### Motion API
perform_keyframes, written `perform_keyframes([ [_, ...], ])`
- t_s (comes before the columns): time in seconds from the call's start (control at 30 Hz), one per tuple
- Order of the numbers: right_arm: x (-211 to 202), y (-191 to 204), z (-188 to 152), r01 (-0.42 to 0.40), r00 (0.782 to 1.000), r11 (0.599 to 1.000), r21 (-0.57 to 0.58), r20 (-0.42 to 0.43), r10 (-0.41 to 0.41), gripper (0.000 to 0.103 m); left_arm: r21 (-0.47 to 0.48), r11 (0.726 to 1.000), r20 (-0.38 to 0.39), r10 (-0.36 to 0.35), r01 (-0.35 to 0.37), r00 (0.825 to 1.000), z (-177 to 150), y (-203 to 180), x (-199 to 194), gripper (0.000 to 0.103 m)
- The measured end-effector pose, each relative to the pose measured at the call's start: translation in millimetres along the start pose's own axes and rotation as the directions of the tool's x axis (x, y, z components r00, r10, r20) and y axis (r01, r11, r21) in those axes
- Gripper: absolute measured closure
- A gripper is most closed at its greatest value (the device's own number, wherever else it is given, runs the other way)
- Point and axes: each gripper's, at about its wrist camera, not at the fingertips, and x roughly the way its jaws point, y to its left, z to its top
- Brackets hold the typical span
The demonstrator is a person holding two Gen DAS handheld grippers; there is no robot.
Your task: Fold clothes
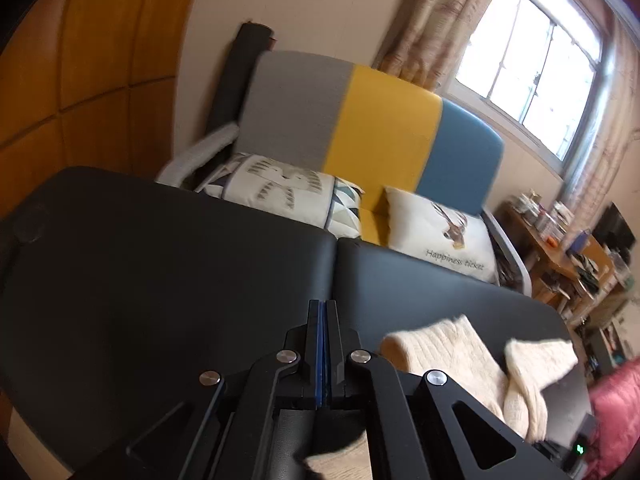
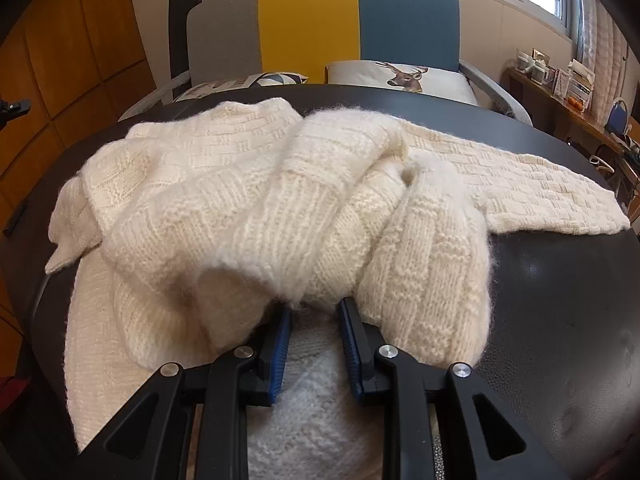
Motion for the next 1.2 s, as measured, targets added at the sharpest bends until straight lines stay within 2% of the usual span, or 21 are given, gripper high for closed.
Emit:
perform_keyframes([
  [0.1,0,0,0,0.0,1.0,1.0,0.006,0.004,0.0,0.078,0.092,0.994,-0.087,-0.053,0.061,0.995,-22,-17,22,0.098],
  [0.13,0,0,0,0.001,1.0,1.0,0.006,0.004,-0.001,0.078,0.122,0.988,-0.122,-0.076,0.091,0.99,-33,-24,31,0.088],
  [0.17,0,0,0,0.002,1.0,1.0,0.005,0.003,-0.002,0.078,0.148,0.982,-0.162,-0.091,0.115,0.983,-45,-32,43,0.071],
  [0.23,0,0,0,0.003,1.0,1.0,0.003,0.002,-0.003,0.078,0.185,0.972,-0.2,-0.109,0.147,0.974,-65,-44,60,0.044],
  [0.27,0,0,0,0.003,1.0,1.0,0.003,0.001,-0.003,0.078,0.203,0.968,-0.203,-0.108,0.15,0.973,-72,-52,68,0.038],
  [0.33,0,0,0,-0.001,1.0,1.0,0.004,0.001,0.001,0.078,0.238,0.959,-0.208,-0.107,0.157,0.972,-85,-64,83,0.038],
  [0.4,1,-1,0,-0.002,1.0,1.0,0.003,0.001,0.002,0.078,0.242,0.957,-0.209,-0.112,0.163,0.971,-89,-66,92,0.028],
  [0.43,1,-1,0,-0.001,1.0,1.0,0.003,0.001,0.001,0.078,0.229,0.957,-0.224,-0.124,0.176,0.967,-90,-65,94,0.021],
  [0.47,1,0,1,0.0,1.0,1.0,0.002,0.001,0.0,0.078,0.209,0.958,-0.254,-0.142,0.198,0.957,-93,-65,101,0.021],
  [0.53,1,0,1,0.002,1.0,1.0,0.002,0.002,-0.002,0.078,0.181,0.956,-0.313,-0.168,0.233,0.935,-102,-65,104,0.022],
  [0.57,1,0,0,0.002,1.0,1.0,0.002,0.002,-0.002,0.078,0.183,0.952,-0.331,-0.176,0.246,0.927,-107,-67,105,0.025],
  [0.6,1,-1,1,0.002,1.0,1.0,0.003,0.002,-0.002,0.078,0.204,0.95,-0.337,-0.158,0.236,0.928,-112,-68,104,0.032],
  [0.63,2,0,1,0.003,1.0,1.0,0.001,0.001,-0.003,0.078,0.225,0.948,-0.341,-0.141,0.226,0.929,-117,-70,103,0.055],
  [0.67,2,0,1,0.005,1.0,1.0,-0.001,0.0,-0.005,0.078,0.242,0.946,-0.348,-0.125,0.218,0.929,-121,-71,104,0.095],
  [0.73,2,1,1,0.01,1.0,1.0,-0.005,-0.001,-0.01,0.078,0.256,0.945,-0.361,-0.105,0.206,0.927,-126,-72,106,0.096],
  [0.77,2,1,1,0.012,1.0,1.0,-0.006,-0.001,-0.012,0.078,0.253,0.946,-0.343,-0.108,0.202,0.933,-125,-71,102,0.097],
  [0.93,2,1,1,0.013,1.0,1.0,-0.012,-0.002,-0.013,0.078,0.208,0.963,-0.225,-0.121,0.169,0.967,-95,-56,69,0.097],
  [1.07,2,0,0,0.009,1.0,1.0,-0.016,-0.001,-0.009,0.078,0.181,0.974,-0.126,-0.113,0.134,0.986,-63,-40,38,0.097],
  [1.2,2,-1,-1,0.003,1.0,1.0,-0.019,0.0,-0.003,0.078,0.139,0.988,-0.037,-0.056,0.061,0.998,-40,-13,15,0.097],
])
